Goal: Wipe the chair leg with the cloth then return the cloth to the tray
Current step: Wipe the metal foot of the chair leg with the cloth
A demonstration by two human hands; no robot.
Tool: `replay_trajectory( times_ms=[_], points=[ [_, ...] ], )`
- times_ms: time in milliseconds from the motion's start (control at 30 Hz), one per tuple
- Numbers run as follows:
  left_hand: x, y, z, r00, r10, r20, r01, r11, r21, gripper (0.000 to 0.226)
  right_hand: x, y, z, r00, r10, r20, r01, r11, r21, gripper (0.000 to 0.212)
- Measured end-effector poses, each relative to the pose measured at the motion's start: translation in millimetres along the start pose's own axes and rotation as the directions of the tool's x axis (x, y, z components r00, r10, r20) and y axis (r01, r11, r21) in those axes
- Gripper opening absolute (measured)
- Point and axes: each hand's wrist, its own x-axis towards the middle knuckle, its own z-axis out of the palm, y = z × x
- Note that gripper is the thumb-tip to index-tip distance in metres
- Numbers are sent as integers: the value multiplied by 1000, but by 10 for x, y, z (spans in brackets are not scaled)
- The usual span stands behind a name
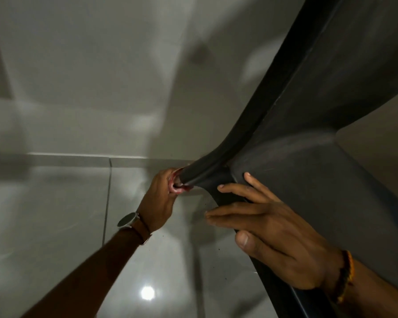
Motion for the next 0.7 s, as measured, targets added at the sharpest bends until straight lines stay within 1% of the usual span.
replay_trajectory(
  times_ms=[100,167,233,300,400,500,567,700],
  points=[
    [53,-447,52,984,-172,48,173,985,-11,21,-18,21,25,1000,-10,-13,10,1000,5,49],
    [109,-781,106,969,-240,61,241,971,0,13,-21,48,38,1000,-13,-19,14,1000,8,48],
    [191,-1098,177,942,-320,98,321,947,4,17,-28,79,51,1000,-13,-16,13,1000,6,48],
    [276,-1390,253,914,-384,133,380,923,57,21,-29,93,56,1000,-16,-16,16,1000,6,48],
    [348,-1614,311,887,-442,130,429,896,117,23,-28,93,57,1000,-6,-10,6,1000,4,49],
    [345,-1468,237,855,-497,151,487,868,98,30,-20,59,45,1000,-2,-10,2,1000,7,49],
    [288,-1148,123,862,-483,152,478,875,70,34,-19,33,36,1000,5,-9,-4,1000,11,50],
    [43,-258,-140,950,-295,102,289,955,70,31,-4,10,25,1000,17,5,-17,1000,-4,52]
  ],
)
